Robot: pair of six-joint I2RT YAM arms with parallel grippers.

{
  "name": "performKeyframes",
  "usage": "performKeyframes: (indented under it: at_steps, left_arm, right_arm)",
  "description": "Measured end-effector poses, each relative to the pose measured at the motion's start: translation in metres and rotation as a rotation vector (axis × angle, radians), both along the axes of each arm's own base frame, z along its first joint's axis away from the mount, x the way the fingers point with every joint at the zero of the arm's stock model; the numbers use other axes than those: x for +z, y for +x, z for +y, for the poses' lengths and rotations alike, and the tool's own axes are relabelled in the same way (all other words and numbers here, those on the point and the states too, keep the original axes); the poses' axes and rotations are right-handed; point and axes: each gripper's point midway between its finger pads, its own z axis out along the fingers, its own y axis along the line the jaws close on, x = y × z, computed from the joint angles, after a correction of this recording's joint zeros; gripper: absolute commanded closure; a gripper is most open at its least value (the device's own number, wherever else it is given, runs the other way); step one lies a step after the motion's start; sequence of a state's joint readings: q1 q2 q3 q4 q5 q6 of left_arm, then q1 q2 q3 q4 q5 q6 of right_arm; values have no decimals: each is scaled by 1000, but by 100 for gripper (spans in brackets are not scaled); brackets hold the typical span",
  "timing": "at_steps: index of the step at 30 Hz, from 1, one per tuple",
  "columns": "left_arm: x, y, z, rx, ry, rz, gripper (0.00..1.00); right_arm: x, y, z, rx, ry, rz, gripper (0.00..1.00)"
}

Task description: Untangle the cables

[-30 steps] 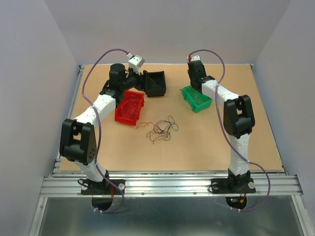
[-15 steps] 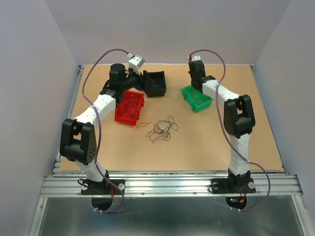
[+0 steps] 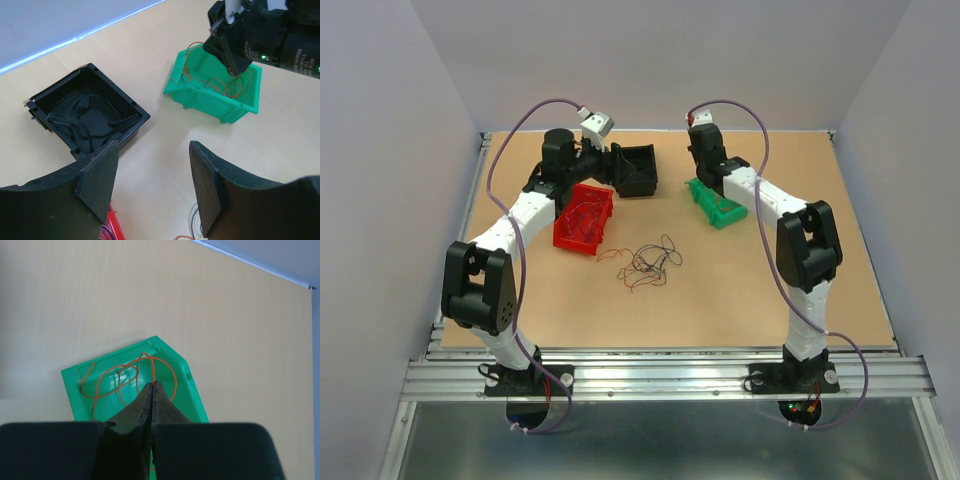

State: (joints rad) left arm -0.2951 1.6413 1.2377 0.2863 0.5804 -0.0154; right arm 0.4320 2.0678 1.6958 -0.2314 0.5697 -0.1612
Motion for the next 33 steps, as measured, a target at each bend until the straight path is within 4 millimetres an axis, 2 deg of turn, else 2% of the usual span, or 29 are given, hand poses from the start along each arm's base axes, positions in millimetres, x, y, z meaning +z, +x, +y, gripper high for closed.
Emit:
performKeyframes:
  at_steps: [3, 9, 15, 21, 24, 27, 29, 33]
  left_arm:
    - [0, 0, 0, -2, -1, 0, 31]
    - [0, -1, -1, -8, -2, 0, 31]
    - [0, -2, -2, -13, -3, 1, 31]
    - [0, -3, -4, -19, -3, 1, 31]
    - [0, -4, -6, -24, -3, 2, 31]
    - [0, -5, -7, -29, 5, 0, 31]
    - [0, -6, -9, -35, 9, -3, 31]
    - [1, -7, -11, -43, 21, -10, 31]
  right_arm:
    - [10, -13, -4, -13, 26, -14, 99]
    - [7, -46, -17, -47, 79, 8, 100]
    - [-33, -63, -11, -20, 183, 118, 99]
    - [-70, -61, -4, 1, 282, 216, 99]
    - [-102, -58, -8, -23, 304, 300, 96]
    - [-118, -56, -12, -38, 315, 352, 85]
    - [-118, -55, -12, -43, 323, 356, 73]
    - [-105, -56, -12, -45, 333, 347, 67]
